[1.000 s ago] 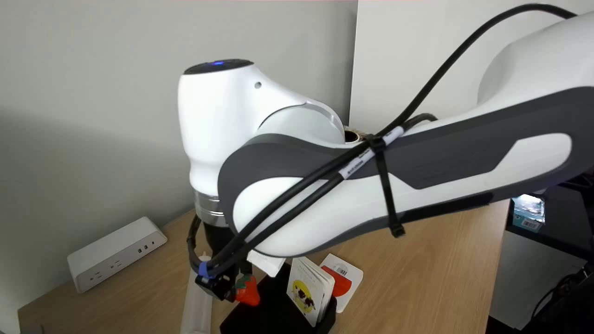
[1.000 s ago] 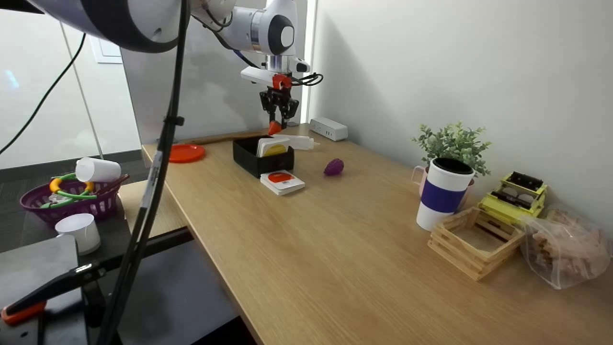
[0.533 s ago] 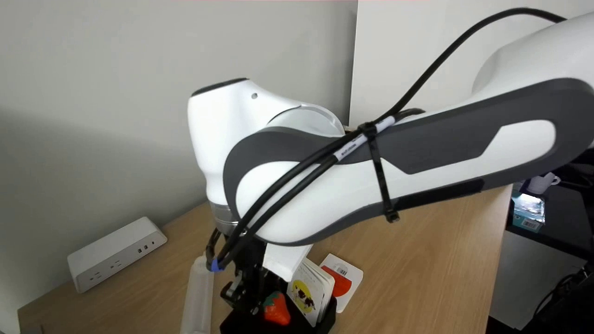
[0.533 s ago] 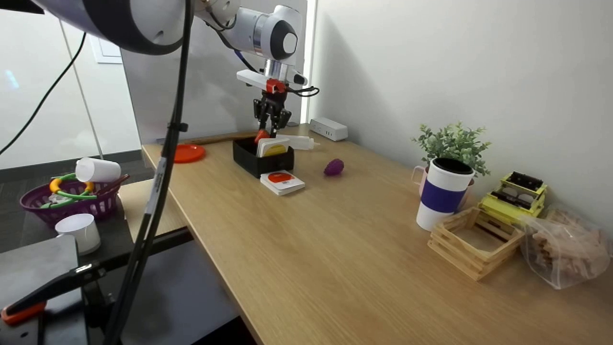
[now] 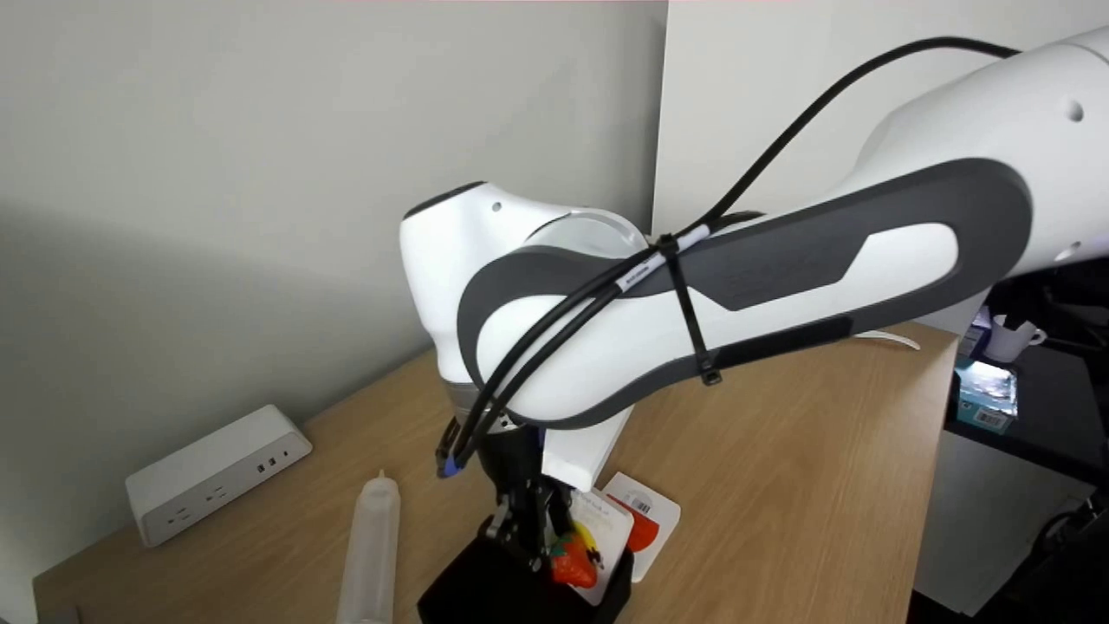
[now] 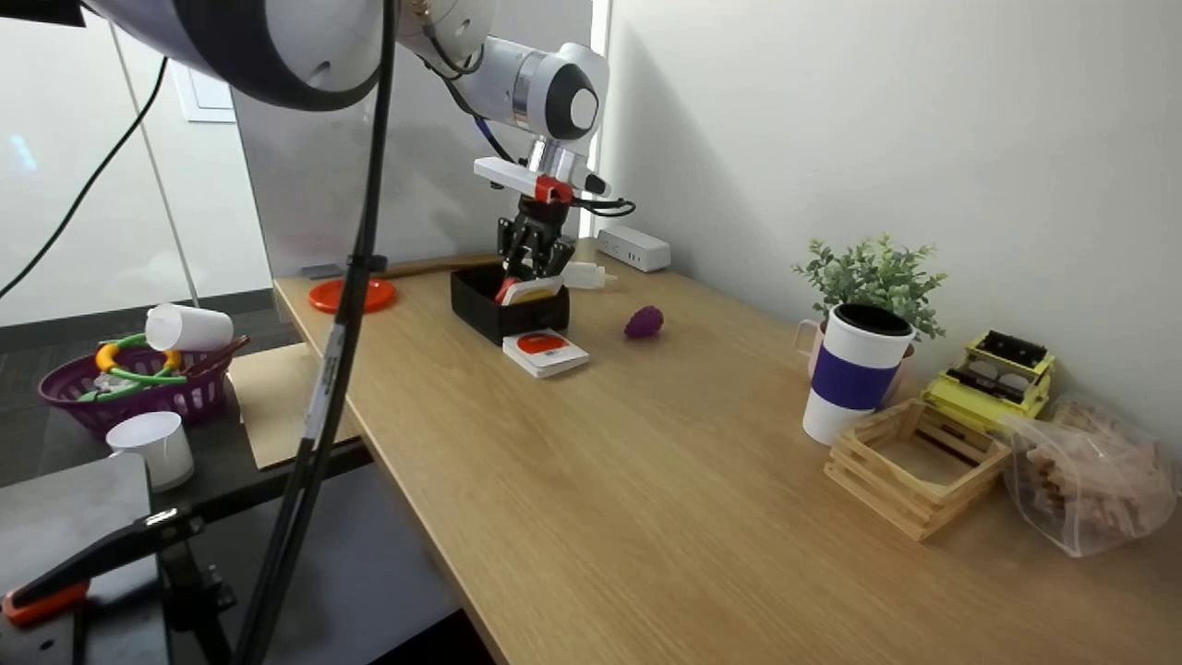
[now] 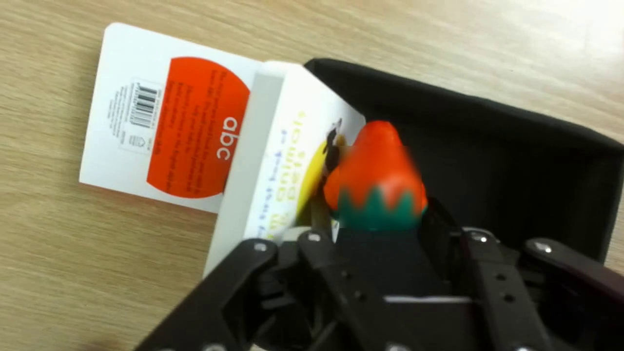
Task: Put the yellow-white book and the red fruit plush toy in the black box
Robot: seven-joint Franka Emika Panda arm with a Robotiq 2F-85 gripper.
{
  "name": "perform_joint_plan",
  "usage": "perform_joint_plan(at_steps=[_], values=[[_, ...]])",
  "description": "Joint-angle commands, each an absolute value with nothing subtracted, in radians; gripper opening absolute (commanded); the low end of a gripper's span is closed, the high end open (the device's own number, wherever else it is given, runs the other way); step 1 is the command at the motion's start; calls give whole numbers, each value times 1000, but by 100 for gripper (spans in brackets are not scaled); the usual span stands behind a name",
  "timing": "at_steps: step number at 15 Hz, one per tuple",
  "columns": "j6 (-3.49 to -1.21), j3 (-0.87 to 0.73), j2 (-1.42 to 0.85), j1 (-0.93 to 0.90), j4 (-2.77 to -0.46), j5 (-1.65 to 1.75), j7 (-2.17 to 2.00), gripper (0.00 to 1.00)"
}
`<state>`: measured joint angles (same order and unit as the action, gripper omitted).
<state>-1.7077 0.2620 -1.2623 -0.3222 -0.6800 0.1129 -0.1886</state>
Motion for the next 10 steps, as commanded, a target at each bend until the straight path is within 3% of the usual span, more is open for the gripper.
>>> perform_joint_plan(at_steps=[1,2,5,7,10], values=[[-1679,278,-1237,-299,-731,101,-145,56],[-1672,278,-1240,-300,-728,101,-141,74],[-1653,279,-1242,-301,-728,101,-126,94],[-1641,277,-1242,-303,-724,103,-120,100],[-1580,271,-1248,-313,-672,110,-111,100]])
